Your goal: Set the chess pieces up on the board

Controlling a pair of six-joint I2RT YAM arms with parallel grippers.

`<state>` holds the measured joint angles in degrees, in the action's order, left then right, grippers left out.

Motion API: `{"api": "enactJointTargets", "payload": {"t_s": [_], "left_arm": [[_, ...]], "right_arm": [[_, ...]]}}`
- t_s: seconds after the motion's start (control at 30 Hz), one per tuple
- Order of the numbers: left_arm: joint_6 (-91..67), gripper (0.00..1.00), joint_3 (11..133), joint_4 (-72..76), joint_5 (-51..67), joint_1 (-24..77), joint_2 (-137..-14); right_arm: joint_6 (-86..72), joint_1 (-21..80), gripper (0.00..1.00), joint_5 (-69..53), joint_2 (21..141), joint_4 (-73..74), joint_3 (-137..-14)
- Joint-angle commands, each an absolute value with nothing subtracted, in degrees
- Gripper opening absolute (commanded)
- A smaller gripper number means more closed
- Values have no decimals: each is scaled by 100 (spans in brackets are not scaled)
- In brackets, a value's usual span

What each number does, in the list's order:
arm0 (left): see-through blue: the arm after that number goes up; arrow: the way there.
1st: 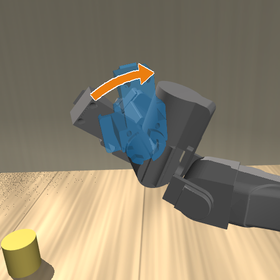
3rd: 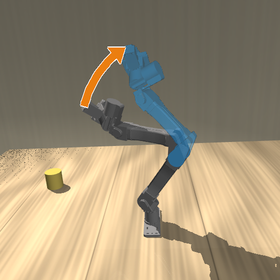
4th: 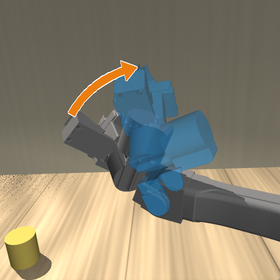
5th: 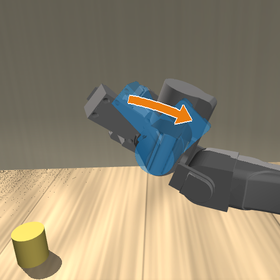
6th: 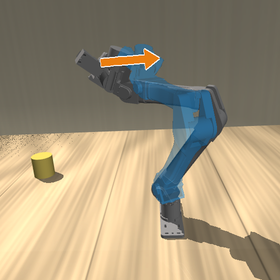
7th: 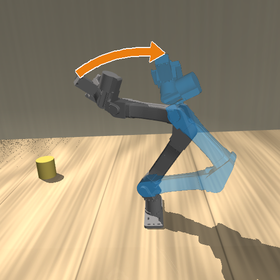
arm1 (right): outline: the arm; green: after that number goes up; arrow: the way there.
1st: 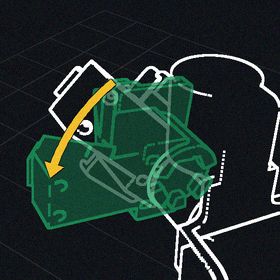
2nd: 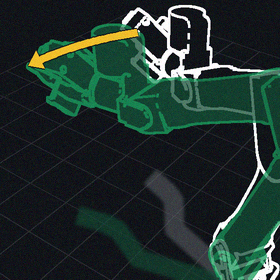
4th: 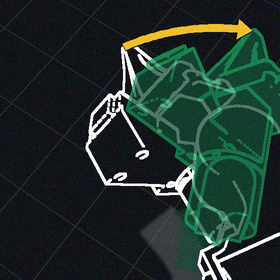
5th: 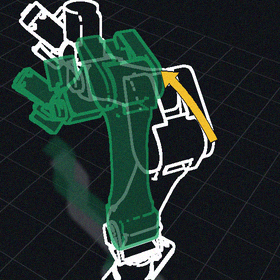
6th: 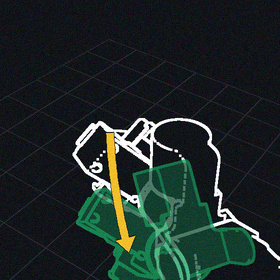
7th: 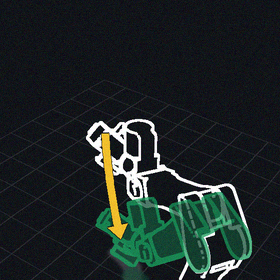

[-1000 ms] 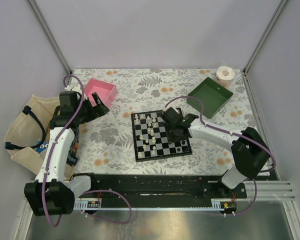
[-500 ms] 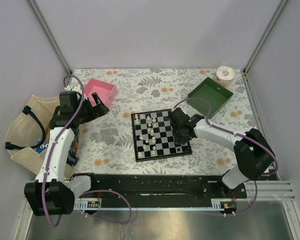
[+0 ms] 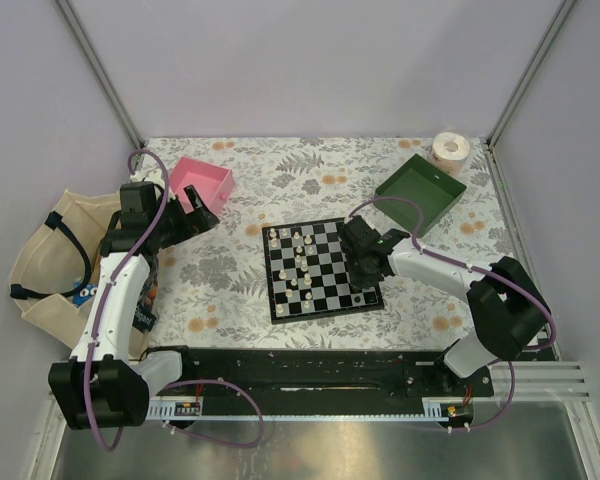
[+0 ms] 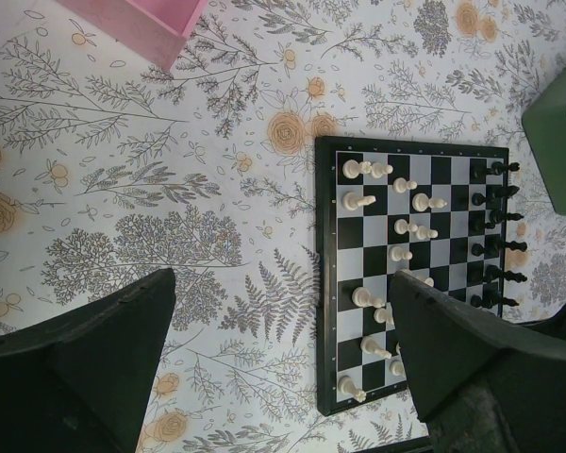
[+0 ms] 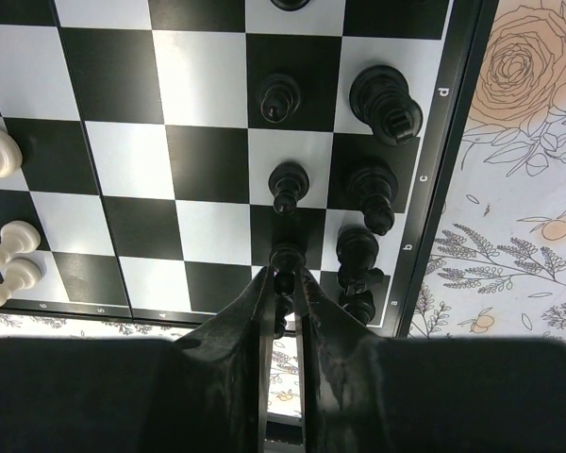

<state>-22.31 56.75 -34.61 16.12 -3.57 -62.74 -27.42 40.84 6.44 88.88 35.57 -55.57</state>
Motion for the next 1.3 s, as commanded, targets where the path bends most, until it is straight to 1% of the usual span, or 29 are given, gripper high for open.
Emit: {"api": "enactJointTargets", "payload": {"t_s": [0.0, 0.17, 0.3, 0.5, 0.7, 0.77, 0.97, 1.1, 1.27], "left_arm": [[-2180, 99, 5739, -3287, 1723, -396, -6249], [-2180, 99, 5748, -3287, 1740, -396, -6240], [-2180, 99, 5739, -3287, 1731, -396, -6232], [-2180, 99, 5731, -3296, 1723, -396, -6196], [-2162, 99, 5722, -3278, 1714, -378, -6152], [-2162, 99, 5713, -3287, 1723, -378, -6161], [-2162, 99, 5722, -3287, 1731, -369, -6170], [-2162, 99, 5722, -3287, 1714, -387, -6152], [-2162, 99, 5730, -3287, 1731, -378, -6152]], "right_arm": [[-2716, 4043, 24, 703, 8763, 3489, -5642], [-2602, 4043, 32, 694, 8579, 3577, -5800], [-2479, 4052, 43, 554, 8368, 3586, -5967], [-2479, 4043, 45, 150, 8262, 3428, -6187], [-2479, 4061, 46, 18, 8490, 3244, -6451], [-2479, 4104, 46, -202, 8639, 3208, -6600], [-2487, 4464, 50, -194, 9263, 3190, -7198], [-2417, 4684, 54, -132, 9676, 3252, -7540], [-2382, 4878, 55, -35, 10036, 3463, -7892]]}}
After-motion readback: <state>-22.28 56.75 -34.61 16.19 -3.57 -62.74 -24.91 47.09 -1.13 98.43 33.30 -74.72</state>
